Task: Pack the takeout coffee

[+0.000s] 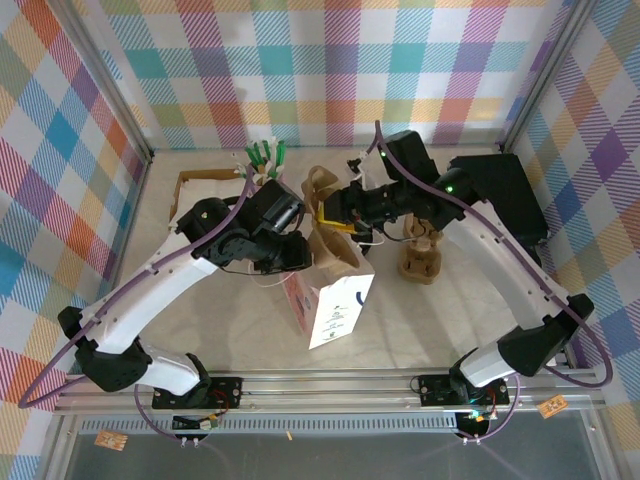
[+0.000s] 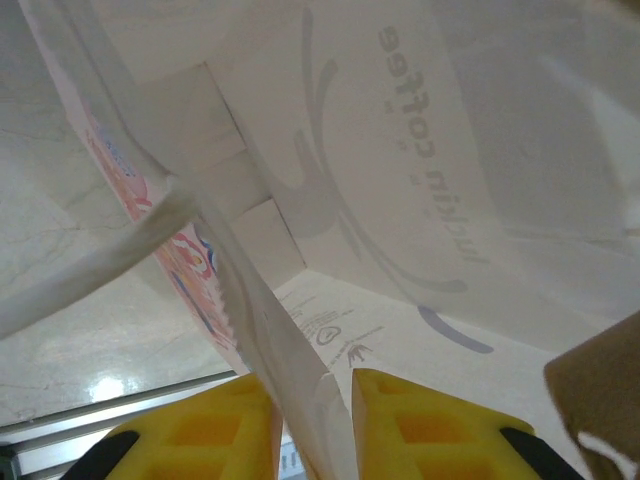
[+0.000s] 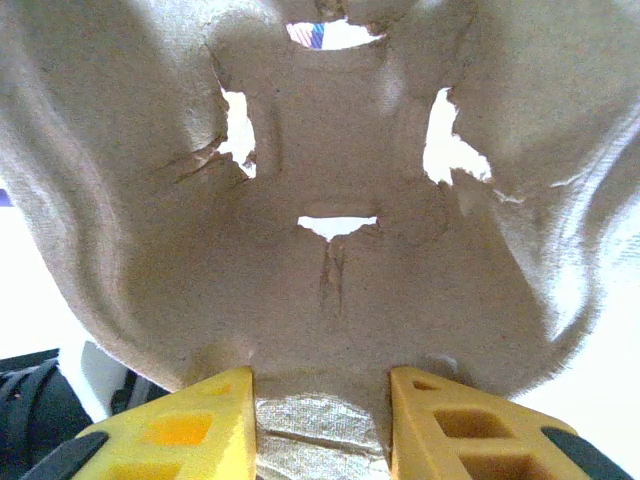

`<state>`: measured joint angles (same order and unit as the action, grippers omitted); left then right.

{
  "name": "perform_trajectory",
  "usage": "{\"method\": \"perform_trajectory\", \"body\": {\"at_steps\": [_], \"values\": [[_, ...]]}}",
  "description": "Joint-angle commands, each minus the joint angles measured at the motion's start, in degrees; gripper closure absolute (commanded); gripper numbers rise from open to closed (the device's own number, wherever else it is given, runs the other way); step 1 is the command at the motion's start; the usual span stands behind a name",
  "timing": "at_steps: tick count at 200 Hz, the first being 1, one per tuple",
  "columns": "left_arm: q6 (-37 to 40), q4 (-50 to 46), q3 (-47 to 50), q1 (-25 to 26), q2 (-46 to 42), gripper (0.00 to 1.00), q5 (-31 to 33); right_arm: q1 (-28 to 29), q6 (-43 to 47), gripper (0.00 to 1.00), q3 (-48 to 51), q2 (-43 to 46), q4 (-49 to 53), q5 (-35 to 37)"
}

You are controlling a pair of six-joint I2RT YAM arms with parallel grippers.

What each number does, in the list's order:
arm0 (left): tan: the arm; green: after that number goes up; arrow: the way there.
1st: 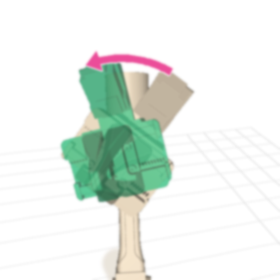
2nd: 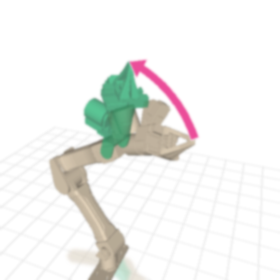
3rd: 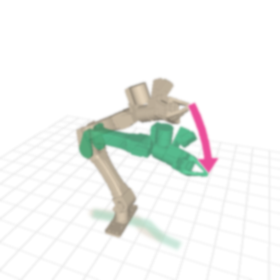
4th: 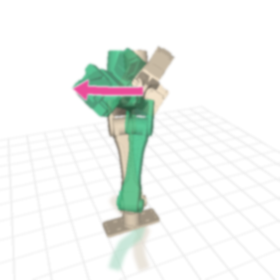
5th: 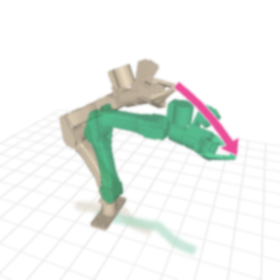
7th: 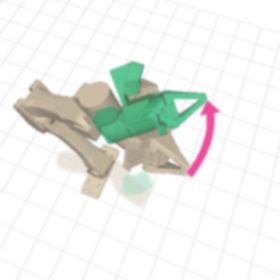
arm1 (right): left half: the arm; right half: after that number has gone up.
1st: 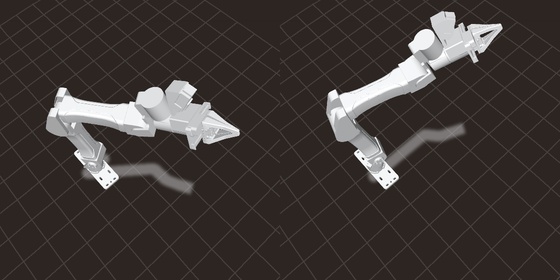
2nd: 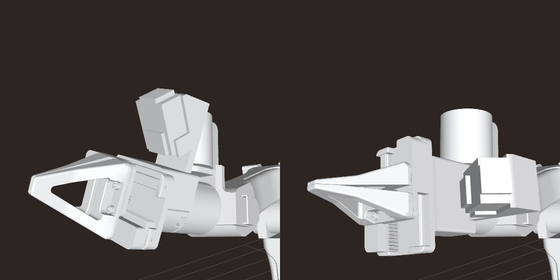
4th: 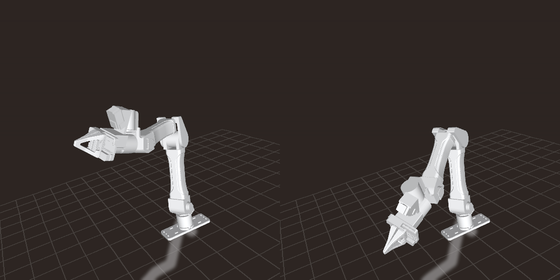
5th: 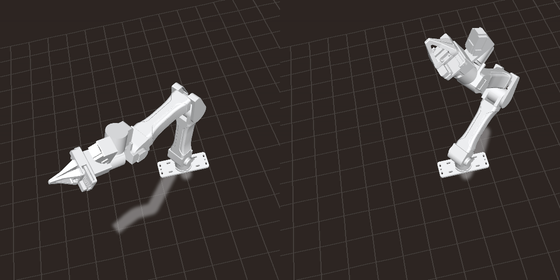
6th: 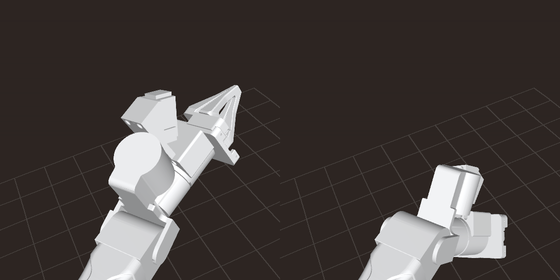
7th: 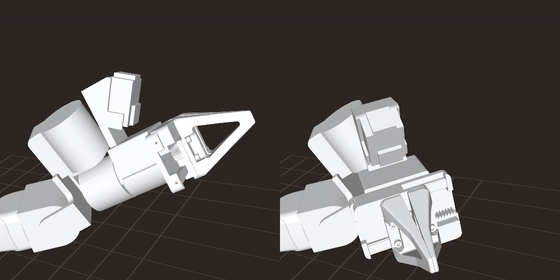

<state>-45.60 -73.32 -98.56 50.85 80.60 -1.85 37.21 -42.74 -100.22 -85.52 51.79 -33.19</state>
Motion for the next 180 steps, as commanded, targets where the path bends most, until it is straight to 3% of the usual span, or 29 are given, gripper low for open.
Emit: {"method": "perform_trajectory", "body": {"at_steps": [1,47,180], "values": [[0.52,0.15,1.08,-0.66,-2.16,0.77,0.79,0.41,4.09,0.65,-3.55,-1.31,1.54,-1.00],[-0.07,1.91,2.43,-0.84,-4.39,0.79,1.67,0.99,7.66,0.65,-6.62,-4.54,4.66,-0.17],[-2.82,4.72,8.48,-1.69,-8.75,0.76,3.30,10.06,20.67,0.65,-16.56,-9.89,16.76,18.96]]}}
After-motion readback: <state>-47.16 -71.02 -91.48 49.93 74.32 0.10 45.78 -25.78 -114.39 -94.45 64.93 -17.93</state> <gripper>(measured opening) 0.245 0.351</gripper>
